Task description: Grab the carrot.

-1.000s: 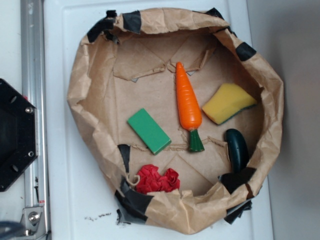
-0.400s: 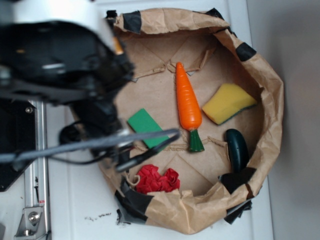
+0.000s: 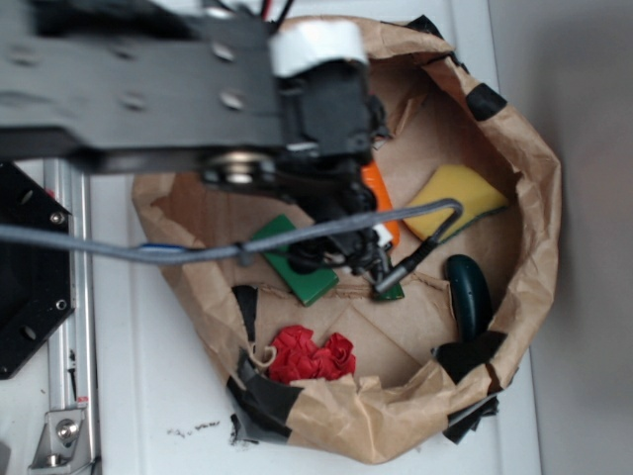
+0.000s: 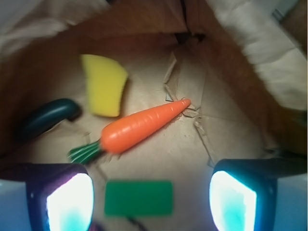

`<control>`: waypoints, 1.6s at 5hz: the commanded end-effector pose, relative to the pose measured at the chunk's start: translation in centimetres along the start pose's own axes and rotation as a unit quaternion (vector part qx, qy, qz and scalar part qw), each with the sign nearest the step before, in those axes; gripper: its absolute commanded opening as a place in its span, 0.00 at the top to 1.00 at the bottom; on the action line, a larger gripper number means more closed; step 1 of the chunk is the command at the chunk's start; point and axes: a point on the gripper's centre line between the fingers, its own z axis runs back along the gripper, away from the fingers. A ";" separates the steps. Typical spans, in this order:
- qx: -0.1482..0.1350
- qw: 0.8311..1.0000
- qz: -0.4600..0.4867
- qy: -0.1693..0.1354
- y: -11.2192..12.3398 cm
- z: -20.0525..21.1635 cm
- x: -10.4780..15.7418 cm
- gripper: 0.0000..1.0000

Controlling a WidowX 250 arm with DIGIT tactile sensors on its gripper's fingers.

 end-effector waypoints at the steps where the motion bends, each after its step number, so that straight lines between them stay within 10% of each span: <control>1: 0.044 0.999 0.022 -0.015 -1.5 -4.4 2.3 0.00; 5: 0.051 0.996 -0.007 0.067 -2.2 -6.6 0.7 0.00; 6: -0.014 0.995 -0.043 0.090 -1.5 -5.6 -0.3 1.00; 8: -0.023 0.991 -0.092 0.091 -1.2 -5.4 -1.0 1.00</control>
